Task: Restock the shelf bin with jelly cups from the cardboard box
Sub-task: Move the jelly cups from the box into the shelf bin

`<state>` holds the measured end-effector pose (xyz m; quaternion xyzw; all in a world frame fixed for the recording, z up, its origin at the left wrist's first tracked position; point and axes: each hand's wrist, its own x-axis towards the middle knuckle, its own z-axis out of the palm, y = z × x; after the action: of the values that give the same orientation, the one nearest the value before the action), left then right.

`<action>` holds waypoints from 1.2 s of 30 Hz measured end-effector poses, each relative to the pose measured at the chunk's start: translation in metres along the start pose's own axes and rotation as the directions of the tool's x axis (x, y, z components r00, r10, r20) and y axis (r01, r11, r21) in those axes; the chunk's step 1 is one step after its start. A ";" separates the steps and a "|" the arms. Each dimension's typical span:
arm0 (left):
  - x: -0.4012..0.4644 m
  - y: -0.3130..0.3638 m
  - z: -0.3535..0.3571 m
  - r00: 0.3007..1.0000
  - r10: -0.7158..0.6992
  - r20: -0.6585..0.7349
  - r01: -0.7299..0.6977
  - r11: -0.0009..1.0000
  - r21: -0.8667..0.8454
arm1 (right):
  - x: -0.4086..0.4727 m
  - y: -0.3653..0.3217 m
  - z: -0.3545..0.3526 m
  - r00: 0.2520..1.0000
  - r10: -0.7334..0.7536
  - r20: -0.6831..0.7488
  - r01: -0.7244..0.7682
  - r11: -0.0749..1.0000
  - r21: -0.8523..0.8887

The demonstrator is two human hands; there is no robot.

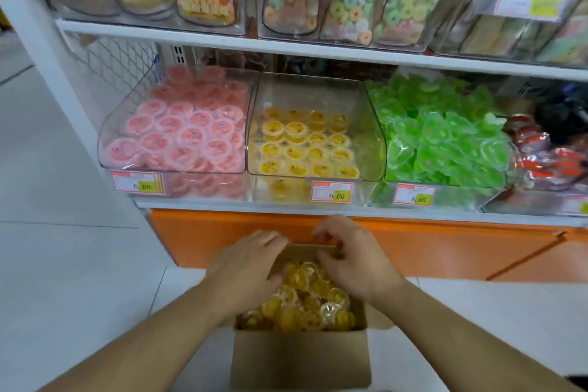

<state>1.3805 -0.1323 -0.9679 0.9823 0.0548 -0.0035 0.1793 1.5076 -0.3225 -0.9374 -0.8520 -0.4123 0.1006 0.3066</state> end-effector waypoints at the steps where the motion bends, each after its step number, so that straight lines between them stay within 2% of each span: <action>1: -0.002 -0.004 0.012 0.999 -0.029 0.039 0.028 1.000 0.013 | -0.004 0.006 0.007 0.997 0.058 0.053 -0.056 0.997 -0.049; 5: 0.003 -0.019 0.044 0.987 -0.142 0.080 0.147 0.987 -0.064 | -0.005 0.036 0.038 0.955 0.217 0.203 -0.188 0.970 -0.153; 8: 0.016 -0.029 0.069 0.966 -0.205 0.156 0.228 0.962 -0.150 | 0.008 0.058 0.073 0.903 0.318 0.289 -0.312 0.948 -0.068; 10: 0.025 -0.038 0.089 0.953 -0.199 0.230 0.237 0.959 -0.152 | 0.018 0.073 0.096 0.879 0.350 0.324 -0.354 0.934 -0.049; 13: 0.034 -0.050 0.115 0.938 -0.170 0.301 0.174 0.985 0.012 | 0.027 0.088 0.120 0.884 0.313 0.347 -0.307 0.949 -0.072; 16: 0.037 -0.056 0.130 0.942 -0.122 0.312 0.070 0.982 0.174 | 0.030 0.099 0.136 0.881 0.270 0.388 -0.238 0.963 -0.130; 19: 0.035 -0.056 0.138 0.935 -0.123 0.333 0.035 0.965 0.258 | 0.031 0.105 0.146 0.884 0.315 0.345 -0.281 0.949 -0.145; 24: 0.037 -0.052 0.137 0.943 -0.142 0.300 0.069 0.968 0.239 | 0.032 0.109 0.158 0.898 0.325 0.297 -0.267 0.939 -0.219; 29: 0.035 -0.051 0.128 0.937 -0.168 0.307 0.127 0.981 0.150 | 0.027 0.111 0.155 0.902 0.314 0.297 -0.243 0.936 -0.254; 36: 0.030 -0.057 0.129 0.935 -0.244 0.257 0.263 0.964 -0.041 | 0.025 0.118 0.165 0.885 0.398 0.242 -0.348 0.910 -0.224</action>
<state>1.4061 -0.1220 -1.1094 0.9512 0.1582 -0.1481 0.2195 1.5292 -0.2870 -1.1378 -0.9158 -0.2867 0.2420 0.1435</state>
